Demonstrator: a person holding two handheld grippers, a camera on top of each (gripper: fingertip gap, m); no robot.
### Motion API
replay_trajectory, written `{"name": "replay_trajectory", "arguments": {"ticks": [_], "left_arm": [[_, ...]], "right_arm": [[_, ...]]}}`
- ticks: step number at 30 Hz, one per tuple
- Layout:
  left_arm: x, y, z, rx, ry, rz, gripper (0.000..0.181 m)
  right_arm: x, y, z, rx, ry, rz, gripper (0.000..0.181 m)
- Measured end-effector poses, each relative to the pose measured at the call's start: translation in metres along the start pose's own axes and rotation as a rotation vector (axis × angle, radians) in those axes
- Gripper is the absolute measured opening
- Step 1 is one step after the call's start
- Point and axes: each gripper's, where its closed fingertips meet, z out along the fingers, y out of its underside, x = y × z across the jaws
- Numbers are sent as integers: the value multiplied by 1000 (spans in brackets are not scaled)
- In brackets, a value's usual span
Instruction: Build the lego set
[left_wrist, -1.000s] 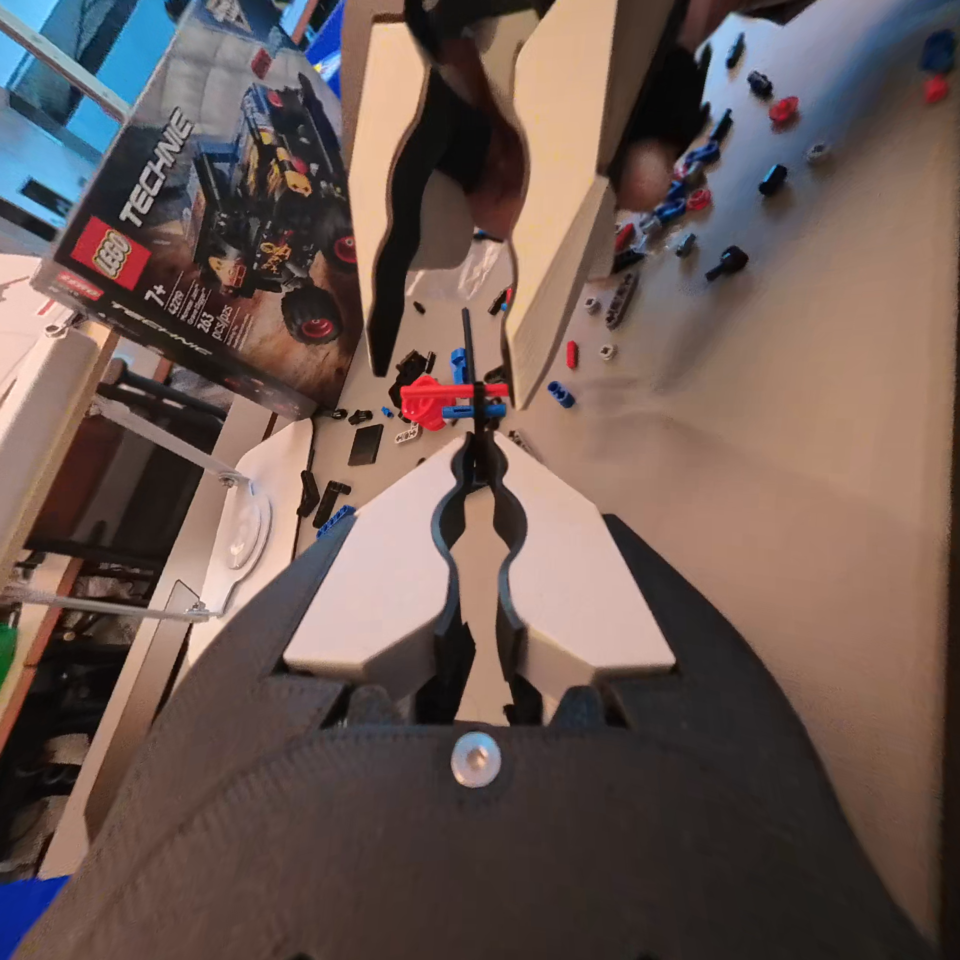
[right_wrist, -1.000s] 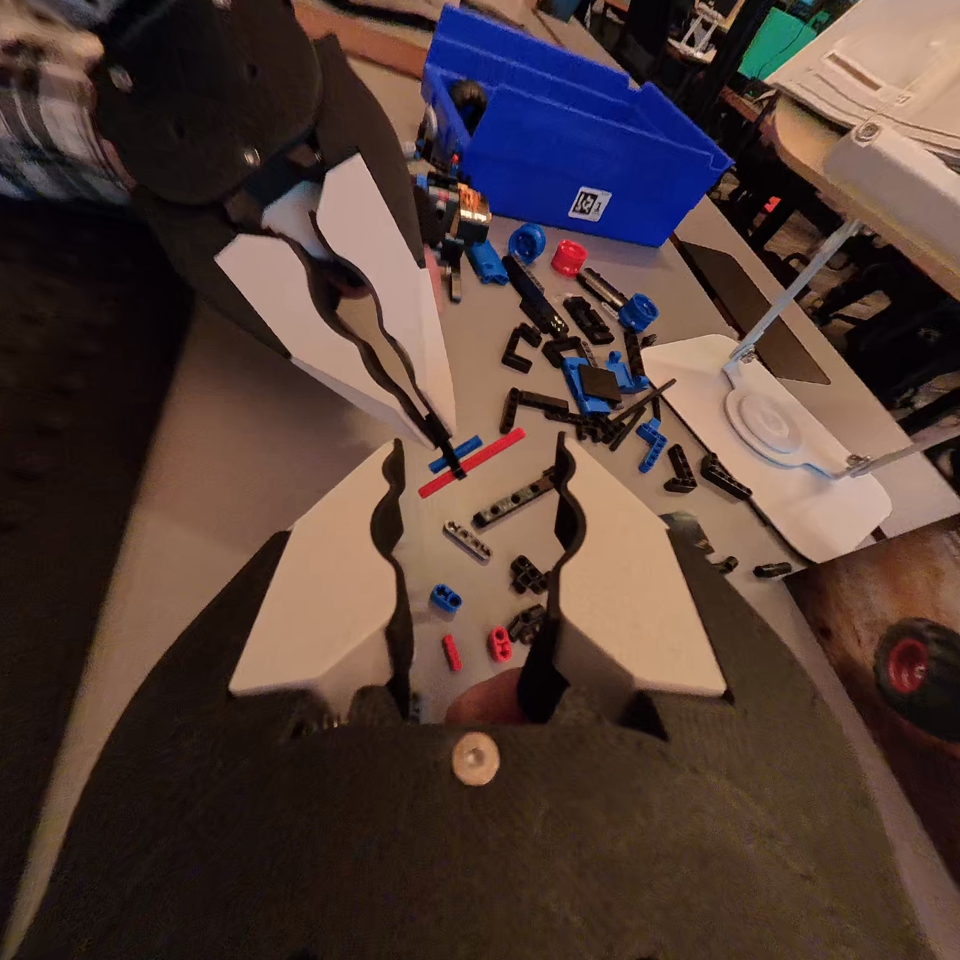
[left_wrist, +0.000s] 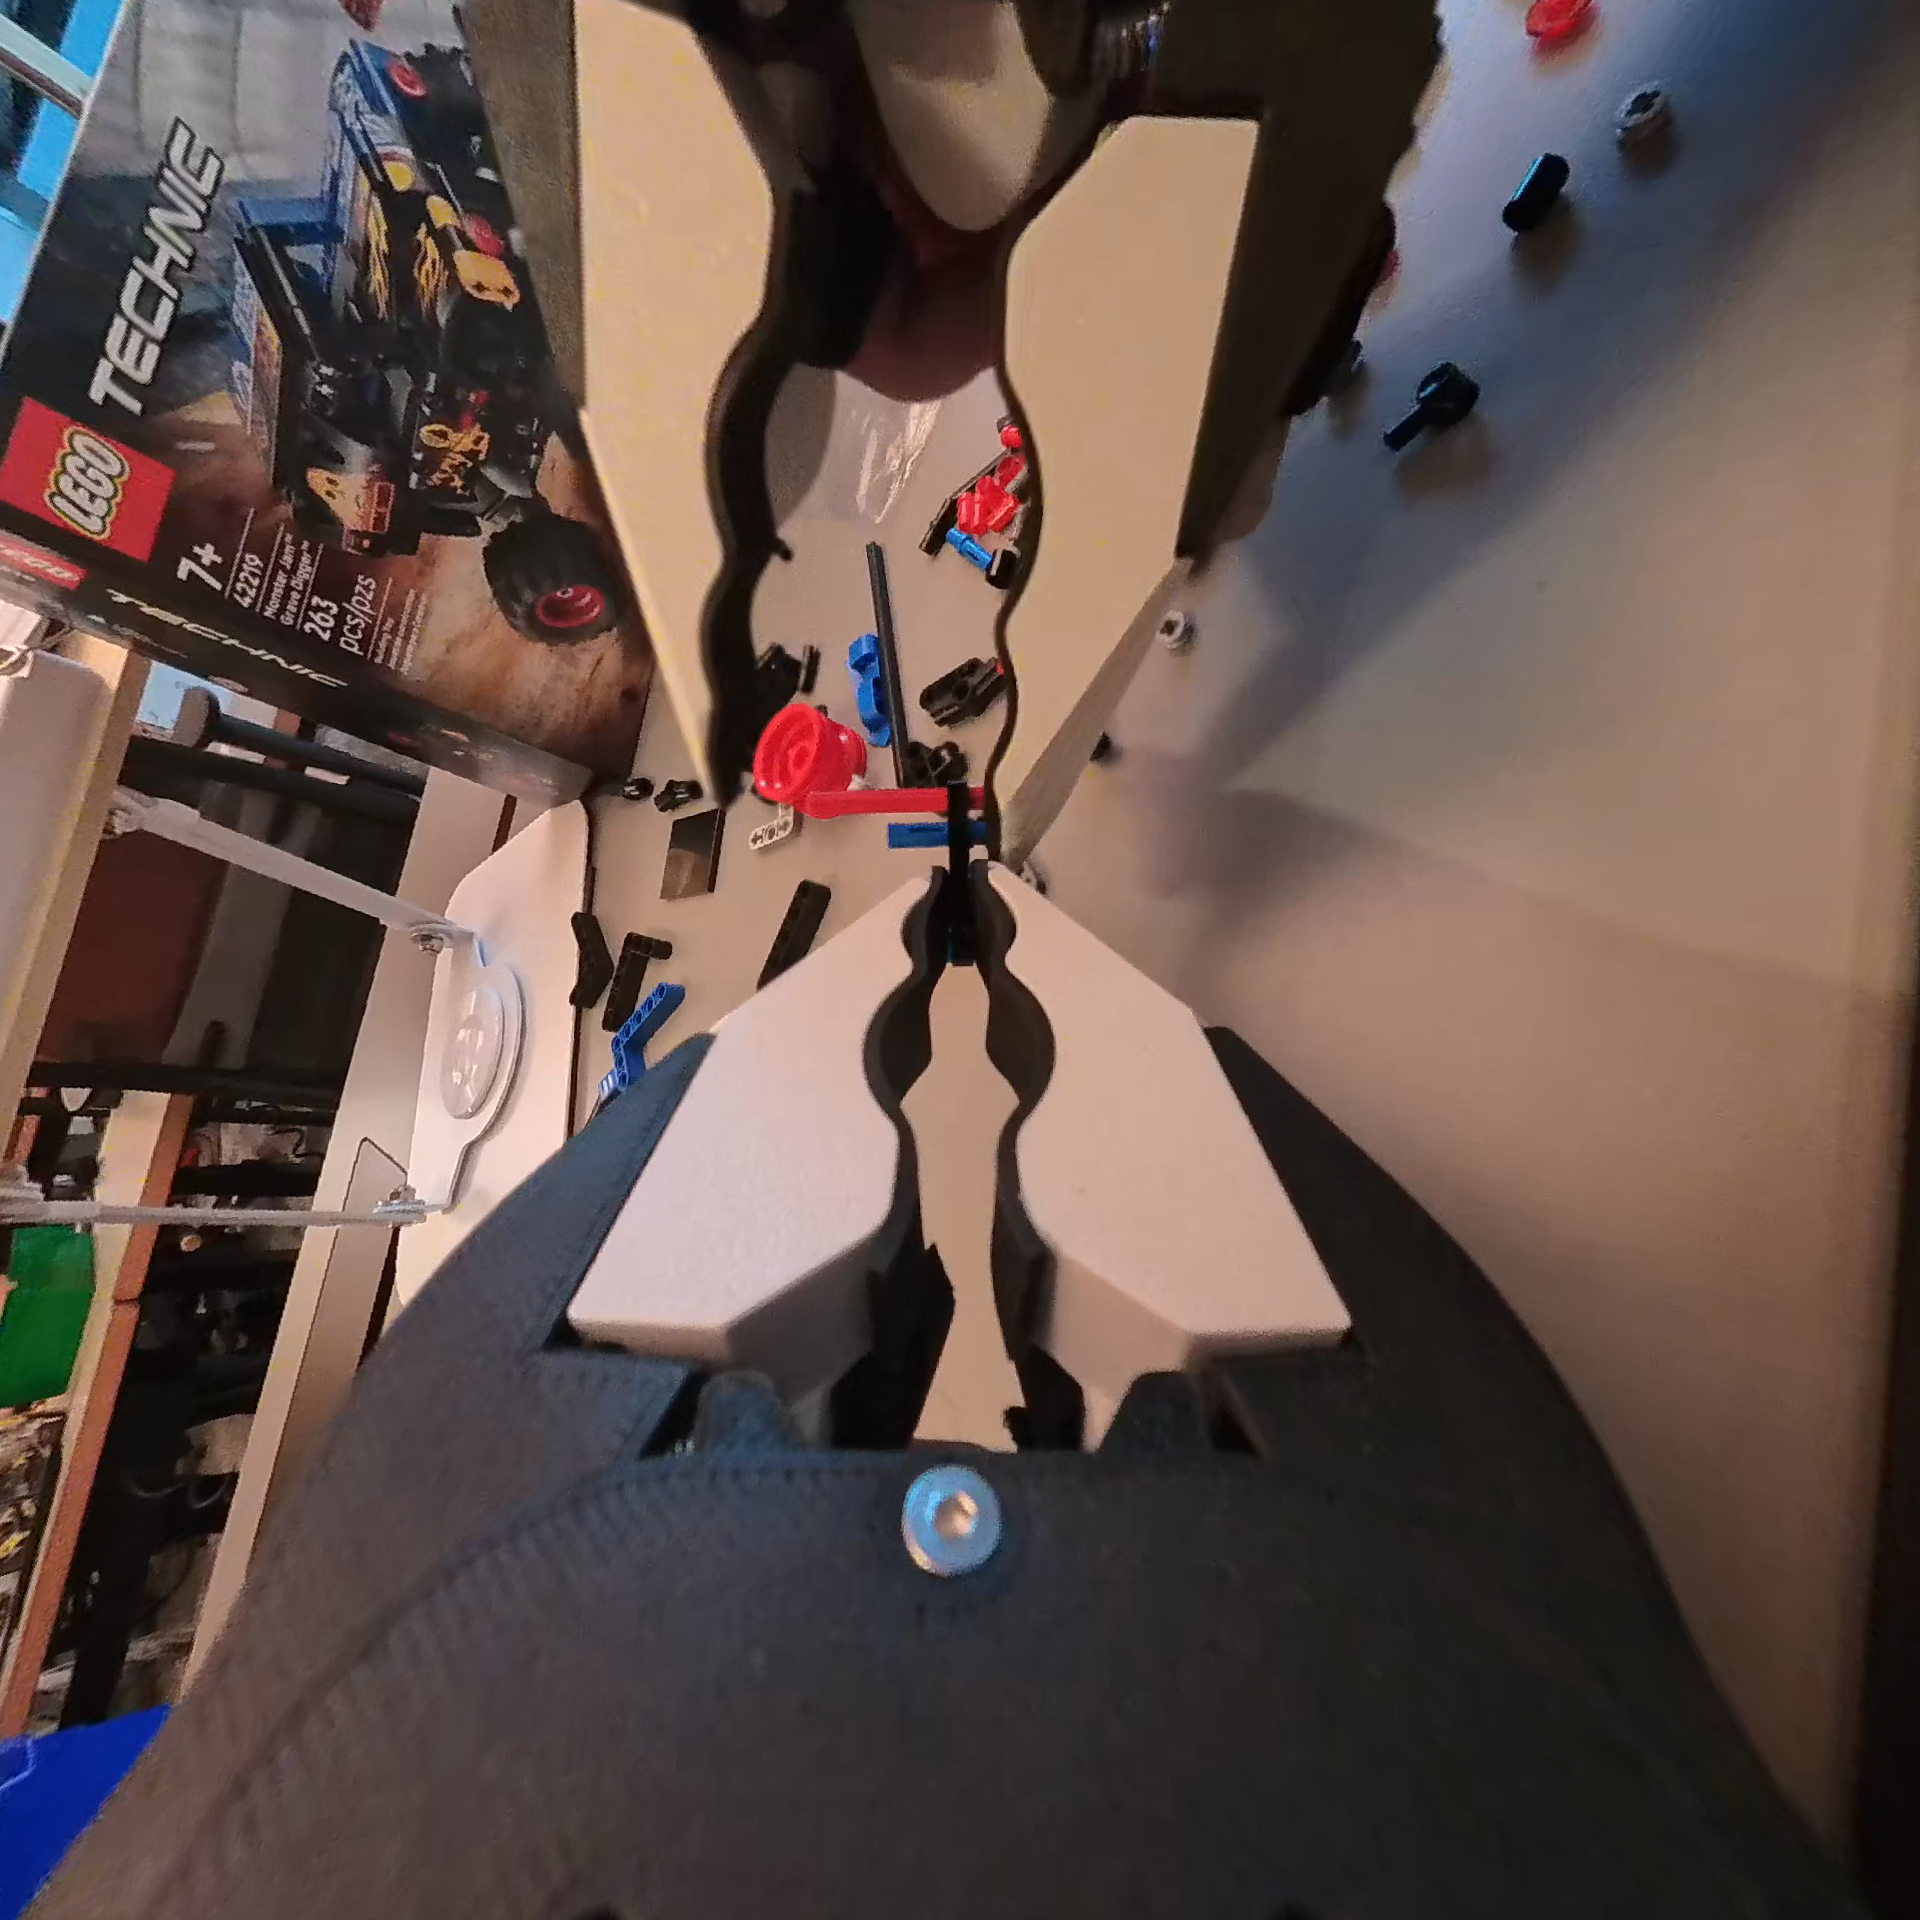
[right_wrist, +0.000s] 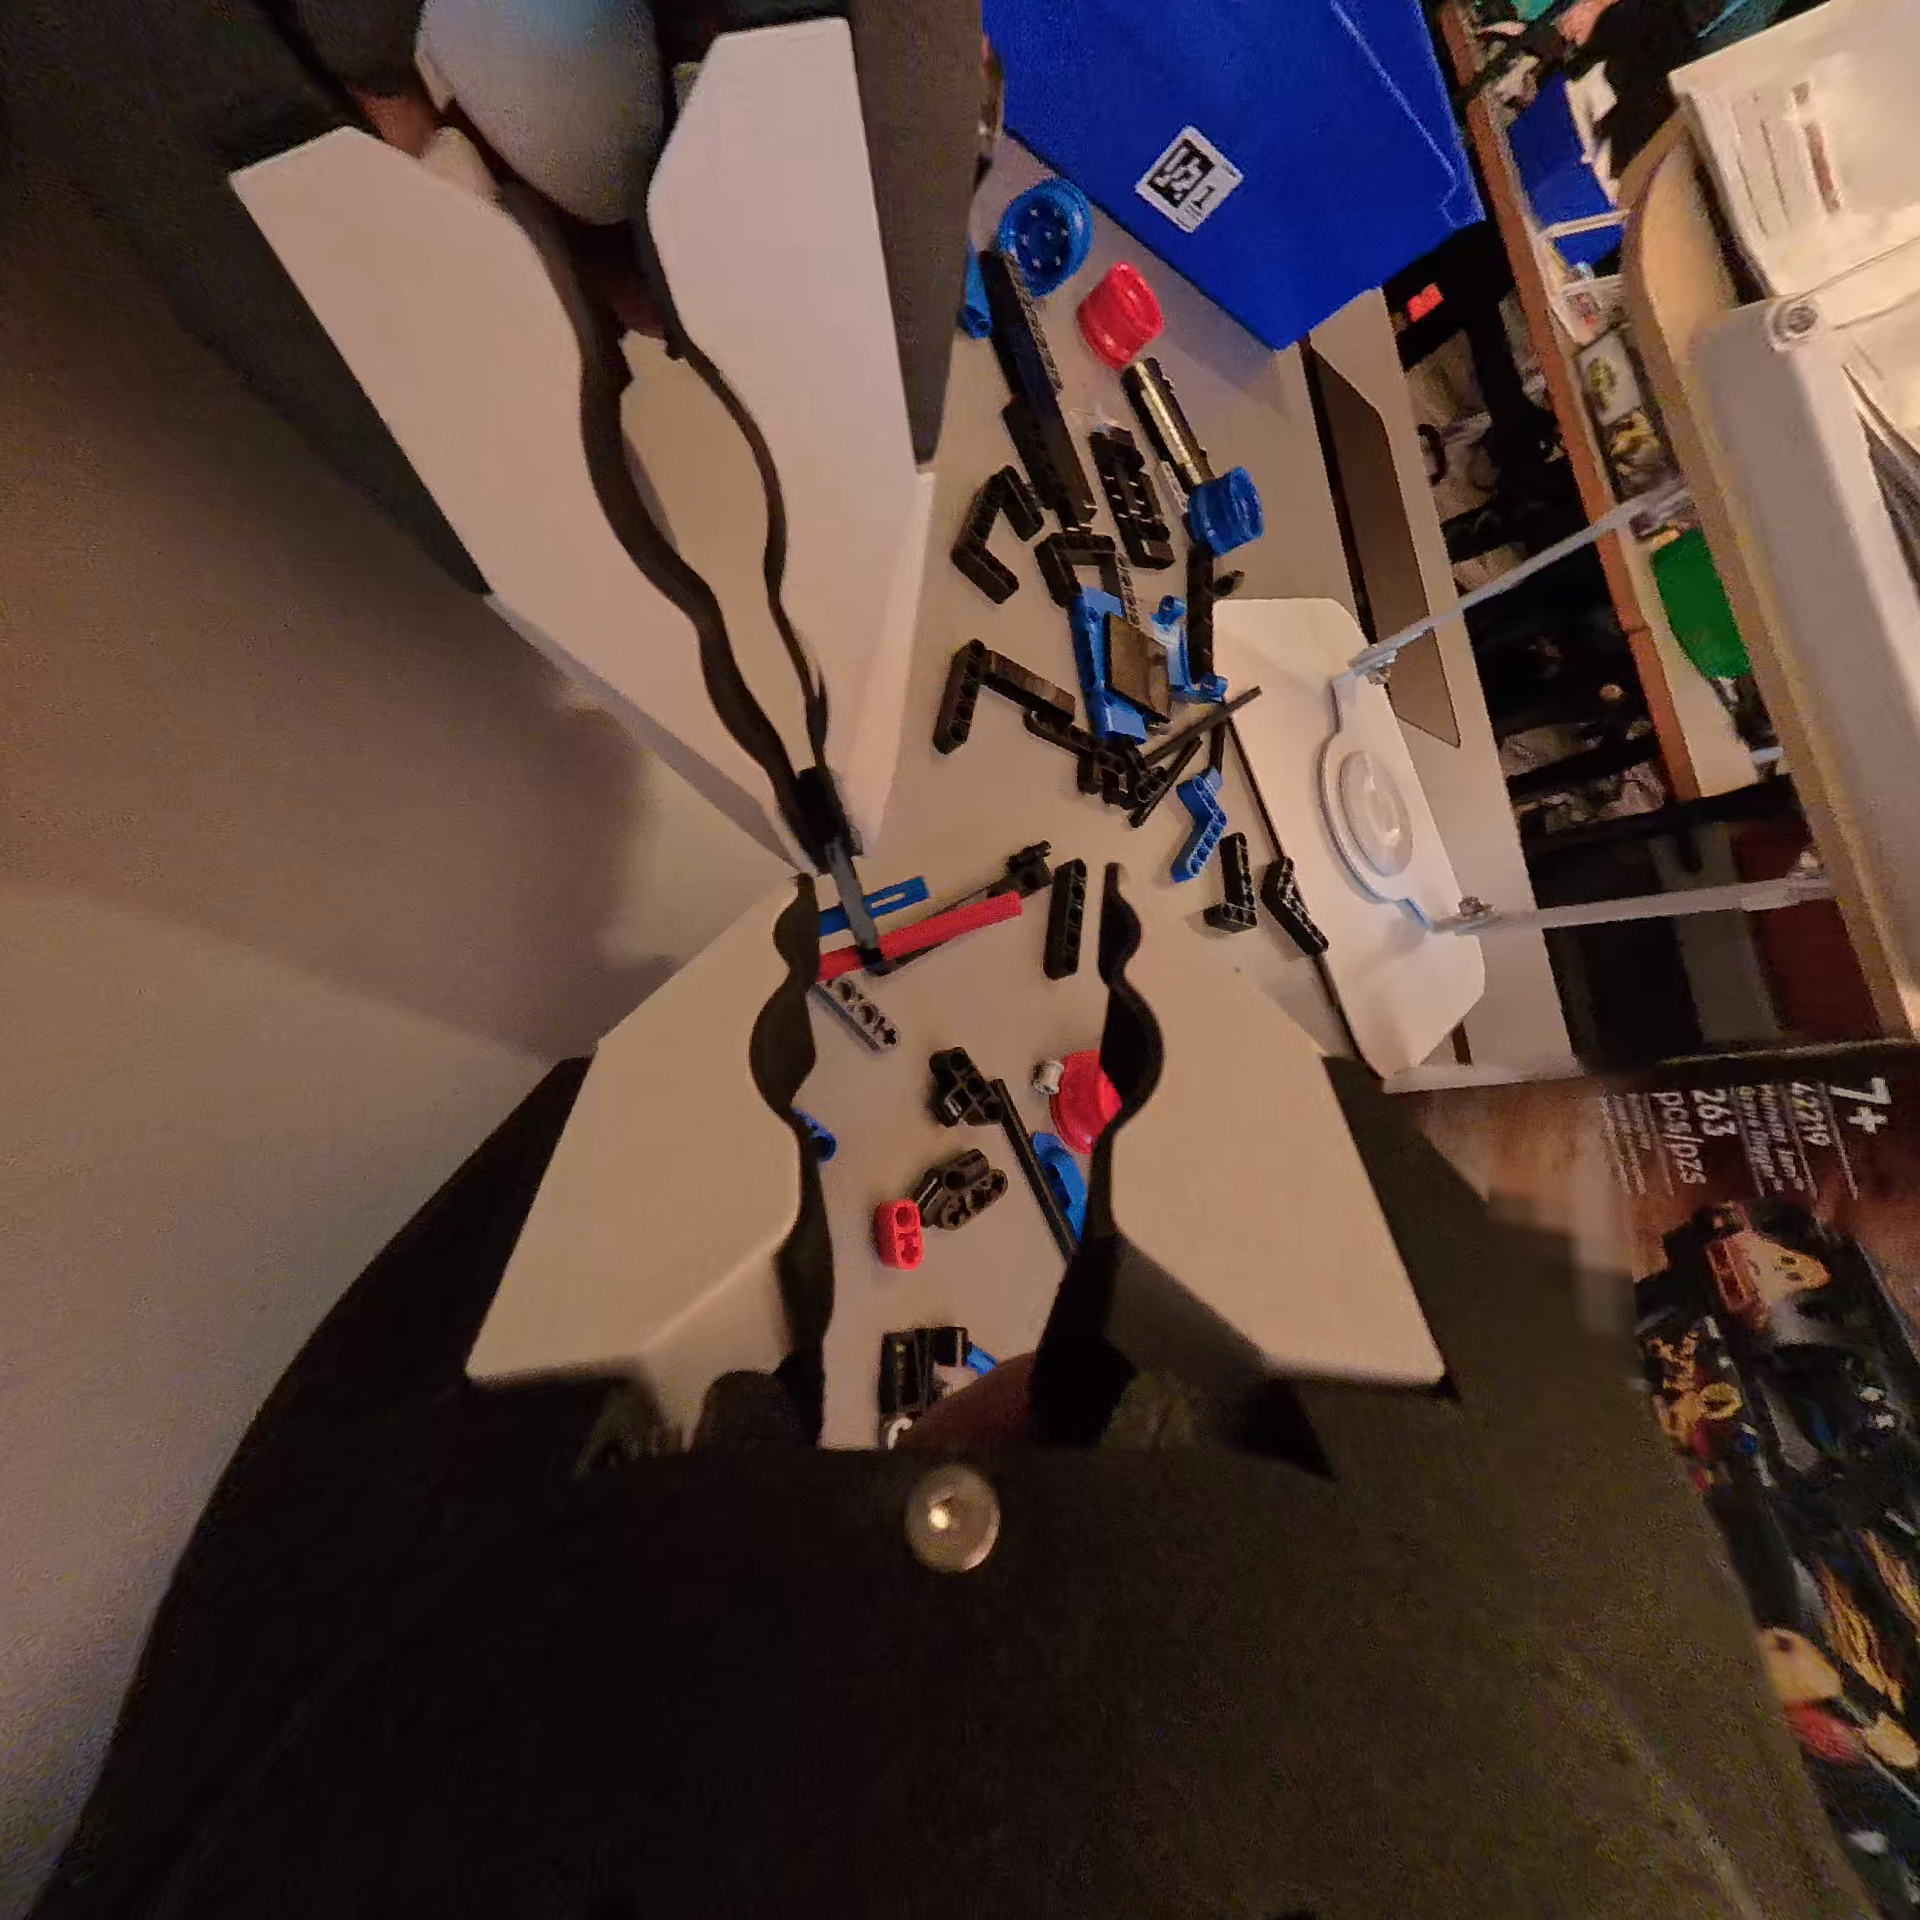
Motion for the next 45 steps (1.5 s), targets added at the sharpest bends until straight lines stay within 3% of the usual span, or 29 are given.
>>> {"name": "replay_trajectory", "arguments": {"ticks": [3,8,9,10,13,15,22,29,37,45], "left_arm": [[0,0,1,-5,0,5,0],[0,0,1,-5,-6,13,0],[-3,-1,0,-3,-28,9,0],[-4,-1,-1,-2,-23,11,0],[-4,0,-2,-5,-22,1,0],[-4,2,-1,-8,-16,-16,0],[1,0,0,28,29,-67,0],[3,18,3,-32,74,-147,0],[34,32,-3,-94,290,-298,1],[27,28,-13,-60,314,-353,27]], "right_arm": [[-7,1,1,-5,-35,-10,37],[-8,1,1,-5,-57,17,35],[-10,0,1,0,-66,15,31],[-12,-1,1,7,-82,20,14],[-11,-2,2,22,-79,31,14],[-10,-2,4,14,-56,17,16],[-1,4,-5,31,-43,68,59],[0,3,-8,60,-56,94,57],[32,7,-18,137,46,225,56],[86,3,-33,154,193,287,54]]}}
